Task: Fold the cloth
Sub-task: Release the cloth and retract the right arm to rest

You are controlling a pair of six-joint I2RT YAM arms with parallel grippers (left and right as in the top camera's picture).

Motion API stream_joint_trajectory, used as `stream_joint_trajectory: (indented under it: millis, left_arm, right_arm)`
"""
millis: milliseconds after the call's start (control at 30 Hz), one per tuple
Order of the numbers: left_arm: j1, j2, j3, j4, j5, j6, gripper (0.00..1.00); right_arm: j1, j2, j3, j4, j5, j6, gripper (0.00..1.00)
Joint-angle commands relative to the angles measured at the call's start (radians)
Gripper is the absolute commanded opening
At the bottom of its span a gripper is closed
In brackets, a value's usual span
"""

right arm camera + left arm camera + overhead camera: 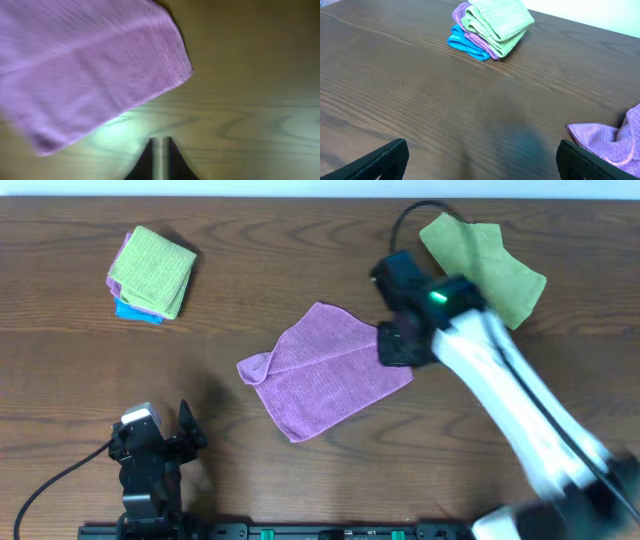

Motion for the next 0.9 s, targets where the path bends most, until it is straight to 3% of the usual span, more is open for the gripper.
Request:
stream_joint_trajectory:
  millis: [0, 33, 100, 133, 267, 500, 867]
  left_arm:
    - [-0.002, -0.006, -0.019, -0.003, -0.014, 0.000, 0.95]
    - [-0.002, -0.006, -0.019, -0.003, -0.014, 0.000, 0.95]
    - [-0.002, -0.006, -0.019, -0.003, -0.014, 0.000, 0.95]
    - [-0.002, -0.005, -0.019, -0.003, -0.014, 0.000, 0.95]
    - [-0.002, -0.006, -0.019, -0.003, -0.014, 0.000, 0.95]
    - [-0.002, -0.006, -0.019, -0.003, -0.014, 0.000, 0.95]
    - [-0.002, -0.006, -0.019, -0.003, -0.014, 0.000, 0.95]
  right_arm:
    - [0.013, -0.172, 0.004, -0.002, -0.044, -0.035, 0.38]
    - [0.013, -0.227, 0.004, -0.002, -0.060, -0.053, 0.47]
    - [0.016, -0.323, 0.004, -0.007, -0.071, -0.064, 0.80]
    - [0.016, -0.372, 0.004, -0.010, -0.074, -0.064, 0.88]
    - [0.016, -0.540, 0.004, -0.012, -0.091, -0.068, 0.93]
    - [0.017, -0.730, 0.004, -0.055, -0.185, -0.138, 0.91]
    - [0.017, -0.748, 0.004, -0.231, -0.303, -0.209, 0.96]
